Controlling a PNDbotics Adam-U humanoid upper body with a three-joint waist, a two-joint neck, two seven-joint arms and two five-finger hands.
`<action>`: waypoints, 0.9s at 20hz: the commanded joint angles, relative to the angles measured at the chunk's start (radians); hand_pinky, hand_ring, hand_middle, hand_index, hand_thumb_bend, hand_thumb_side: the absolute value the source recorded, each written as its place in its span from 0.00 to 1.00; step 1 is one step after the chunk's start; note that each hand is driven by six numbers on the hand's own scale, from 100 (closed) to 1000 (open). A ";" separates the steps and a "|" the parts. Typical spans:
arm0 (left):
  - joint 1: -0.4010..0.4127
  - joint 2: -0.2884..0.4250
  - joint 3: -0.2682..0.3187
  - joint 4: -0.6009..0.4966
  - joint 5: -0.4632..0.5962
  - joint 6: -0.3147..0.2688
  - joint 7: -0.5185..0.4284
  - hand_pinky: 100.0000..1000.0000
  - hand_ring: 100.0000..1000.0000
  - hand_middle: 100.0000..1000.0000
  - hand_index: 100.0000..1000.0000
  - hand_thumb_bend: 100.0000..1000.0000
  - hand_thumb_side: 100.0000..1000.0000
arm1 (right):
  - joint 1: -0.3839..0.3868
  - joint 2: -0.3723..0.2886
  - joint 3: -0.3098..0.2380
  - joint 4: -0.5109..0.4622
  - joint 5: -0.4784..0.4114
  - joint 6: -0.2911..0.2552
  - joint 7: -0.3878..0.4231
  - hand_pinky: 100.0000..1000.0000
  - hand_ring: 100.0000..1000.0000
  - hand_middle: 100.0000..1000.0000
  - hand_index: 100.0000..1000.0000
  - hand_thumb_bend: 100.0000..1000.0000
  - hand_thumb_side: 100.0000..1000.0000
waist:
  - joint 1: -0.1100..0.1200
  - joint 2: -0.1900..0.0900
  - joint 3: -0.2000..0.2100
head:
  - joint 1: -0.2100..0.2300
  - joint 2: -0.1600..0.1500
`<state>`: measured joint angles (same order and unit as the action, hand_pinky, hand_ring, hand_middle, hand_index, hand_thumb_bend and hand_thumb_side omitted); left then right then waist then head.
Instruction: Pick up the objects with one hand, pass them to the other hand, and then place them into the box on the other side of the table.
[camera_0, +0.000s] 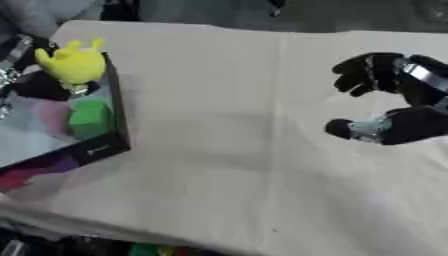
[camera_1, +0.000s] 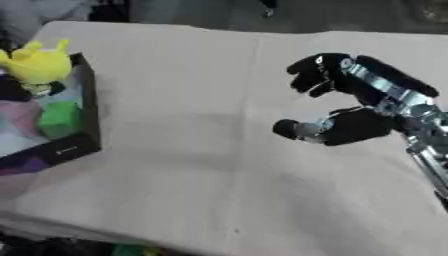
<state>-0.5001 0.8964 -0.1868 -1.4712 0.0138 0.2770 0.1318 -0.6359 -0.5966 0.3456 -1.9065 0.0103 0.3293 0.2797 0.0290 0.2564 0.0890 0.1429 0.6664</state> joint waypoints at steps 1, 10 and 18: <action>-0.005 0.030 0.025 0.008 -0.016 0.004 0.021 0.74 0.42 0.36 0.46 0.57 0.00 | -0.010 -0.030 -0.018 -0.027 -0.009 0.001 -0.009 0.74 0.73 0.63 0.79 0.56 0.22 | -0.011 0.003 0.001 | 0.021 -0.007; 0.009 0.038 0.037 0.026 -0.204 0.061 -0.063 0.94 0.80 0.73 0.84 0.92 0.30 | -0.004 -0.035 -0.022 -0.041 -0.019 0.005 -0.021 0.74 0.72 0.62 0.79 0.57 0.22 | -0.009 0.004 -0.001 | 0.026 -0.002; 0.013 0.040 0.067 0.017 -0.296 0.190 -0.023 0.93 0.80 0.73 0.83 0.94 0.24 | 0.000 -0.040 -0.026 -0.051 -0.034 0.006 -0.031 0.75 0.72 0.62 0.79 0.55 0.22 | -0.006 0.002 0.001 | 0.017 -0.006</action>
<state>-0.4815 0.8962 -0.1413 -1.4409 -0.2715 0.4520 0.1014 -0.6242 -0.6098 0.3341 -1.9374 -0.0155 0.3349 0.2547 0.0290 0.2611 0.0880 0.1625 0.6658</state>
